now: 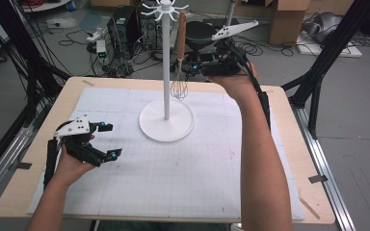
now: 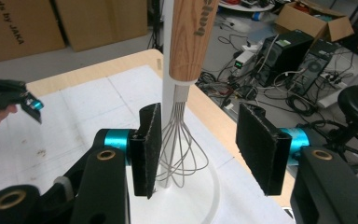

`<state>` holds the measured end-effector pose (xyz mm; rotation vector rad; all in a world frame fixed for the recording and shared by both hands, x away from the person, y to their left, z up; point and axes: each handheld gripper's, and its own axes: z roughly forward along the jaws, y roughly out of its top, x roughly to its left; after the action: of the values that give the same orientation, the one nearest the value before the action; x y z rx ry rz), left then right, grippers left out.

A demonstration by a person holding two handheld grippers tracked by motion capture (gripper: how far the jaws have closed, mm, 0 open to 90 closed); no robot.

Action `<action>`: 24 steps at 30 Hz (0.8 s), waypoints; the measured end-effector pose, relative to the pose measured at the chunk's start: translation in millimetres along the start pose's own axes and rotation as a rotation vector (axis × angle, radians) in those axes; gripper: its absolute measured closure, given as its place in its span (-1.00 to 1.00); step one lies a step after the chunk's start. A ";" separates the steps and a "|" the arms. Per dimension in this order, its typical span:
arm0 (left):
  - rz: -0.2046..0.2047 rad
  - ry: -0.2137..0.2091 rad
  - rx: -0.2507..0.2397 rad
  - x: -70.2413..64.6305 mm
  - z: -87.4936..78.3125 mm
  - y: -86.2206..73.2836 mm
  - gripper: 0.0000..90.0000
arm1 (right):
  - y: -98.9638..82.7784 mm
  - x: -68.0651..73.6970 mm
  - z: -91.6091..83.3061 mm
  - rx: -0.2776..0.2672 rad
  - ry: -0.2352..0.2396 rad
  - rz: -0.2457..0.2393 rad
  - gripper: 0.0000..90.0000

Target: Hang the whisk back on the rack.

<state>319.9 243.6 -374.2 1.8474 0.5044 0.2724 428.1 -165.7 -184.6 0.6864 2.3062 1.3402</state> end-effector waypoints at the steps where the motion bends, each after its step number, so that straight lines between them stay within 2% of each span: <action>1: -0.002 0.000 -0.002 0.0 -0.2 0.1 -0.96 | -0.4 0.7 -1.0 -0.002 0.004 -0.007 0.09; 7: 0.000 0.000 -0.005 0.2 -0.9 0.4 -0.96 | -7.3 6.7 -7.8 -0.027 0.022 -0.020 0.03; 11: 0.000 0.000 -0.004 0.2 -1.2 0.5 -0.96 | -15.2 7.6 -11.7 -0.028 0.029 -0.005 -0.02; 19: -0.001 0.001 -0.007 0.0 -1.3 0.6 -0.96 | -29.7 12.7 -17.3 -0.049 0.046 -0.010 -0.10; 20: -0.001 0.001 -0.007 0.0 -1.3 0.6 -0.96 | -32.4 12.8 -17.7 -0.049 0.048 -0.008 -0.10; 22: 0.000 0.002 -0.004 0.0 -1.1 0.5 -0.96 | -36.2 13.4 -17.6 -0.013 0.039 0.005 -0.16; 24: -0.005 -0.005 -0.012 -0.3 -1.2 0.9 -0.96 | -40.8 13.4 -18.3 -0.036 0.043 0.001 -0.17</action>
<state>319.3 244.2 -372.9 1.8346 0.5025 0.2665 398.3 -187.8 -212.9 0.6534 2.3094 1.4058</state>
